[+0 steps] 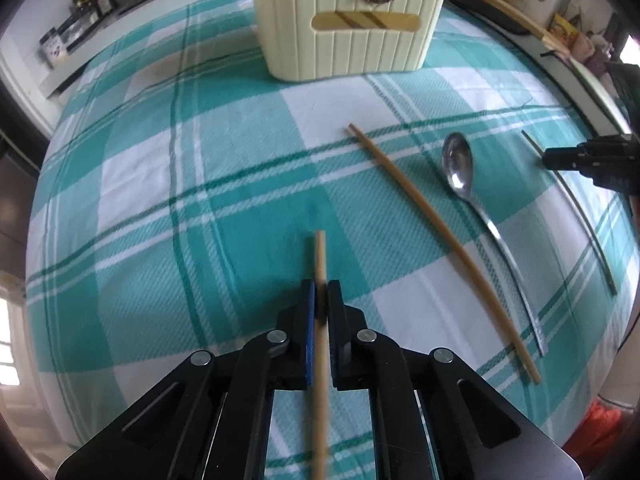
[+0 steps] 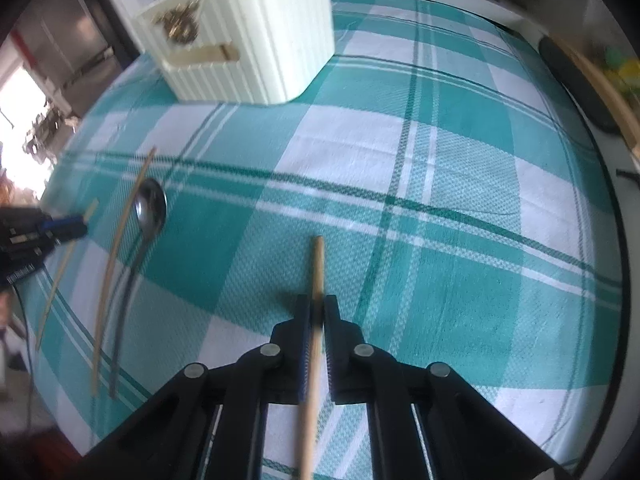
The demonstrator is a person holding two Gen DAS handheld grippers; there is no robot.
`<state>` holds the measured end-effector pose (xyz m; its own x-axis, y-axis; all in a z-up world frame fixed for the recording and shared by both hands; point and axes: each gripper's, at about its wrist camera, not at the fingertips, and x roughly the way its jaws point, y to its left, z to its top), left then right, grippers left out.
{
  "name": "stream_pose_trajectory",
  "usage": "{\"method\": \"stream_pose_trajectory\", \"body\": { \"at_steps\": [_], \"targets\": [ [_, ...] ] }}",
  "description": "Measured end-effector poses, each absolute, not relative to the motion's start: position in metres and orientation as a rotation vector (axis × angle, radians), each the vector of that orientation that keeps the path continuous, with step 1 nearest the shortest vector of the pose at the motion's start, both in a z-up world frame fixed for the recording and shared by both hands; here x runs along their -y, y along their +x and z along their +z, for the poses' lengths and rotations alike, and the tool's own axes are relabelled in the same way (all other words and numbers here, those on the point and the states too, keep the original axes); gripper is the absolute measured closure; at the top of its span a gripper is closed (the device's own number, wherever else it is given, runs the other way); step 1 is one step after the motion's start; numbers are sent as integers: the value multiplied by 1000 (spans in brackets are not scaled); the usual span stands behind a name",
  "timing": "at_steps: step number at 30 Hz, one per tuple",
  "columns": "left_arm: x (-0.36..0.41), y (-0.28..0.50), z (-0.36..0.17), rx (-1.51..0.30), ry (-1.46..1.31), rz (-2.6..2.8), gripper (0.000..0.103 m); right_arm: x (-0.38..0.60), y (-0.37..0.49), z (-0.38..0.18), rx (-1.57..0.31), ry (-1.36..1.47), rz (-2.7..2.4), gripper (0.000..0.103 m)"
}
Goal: Organize utensils
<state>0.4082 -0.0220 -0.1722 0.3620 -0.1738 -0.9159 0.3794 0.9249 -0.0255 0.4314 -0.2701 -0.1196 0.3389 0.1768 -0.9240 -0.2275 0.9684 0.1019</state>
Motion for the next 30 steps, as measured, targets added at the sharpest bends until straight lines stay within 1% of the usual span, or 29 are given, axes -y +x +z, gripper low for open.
{"method": "stream_pose_trajectory", "body": {
  "at_steps": [2, 5, 12, 17, 21, 25, 27, 30],
  "targets": [
    [13, 403, -158, -1105, 167, -356, 99, 275, 423, -103, -1134, -3, 261, 97],
    [-4, 385, -121, -1000, 99, -379, 99, 278, 404, -67, -1027, 34, 277, 97],
    [-37, 346, -27, -748, 19, -421, 99, 270, 360, 20, -800, -4, 321, 97],
    [-54, 343, 22, -614, -44, -432, 99, 266, 355, 70, -649, 1, 331, 97],
    [-59, 361, 68, -500, -81, -408, 99, 257, 376, 111, -529, -2, 319, 97],
    [-63, 402, 114, -401, -159, -378, 99, 241, 413, 149, -424, -20, 319, 97],
    [-58, 426, 131, -350, -179, -339, 99, 229, 435, 166, -372, -47, 316, 97],
    [-46, 454, 140, -300, -192, -298, 99, 212, 465, 177, -322, -64, 326, 97]
  ]
}}
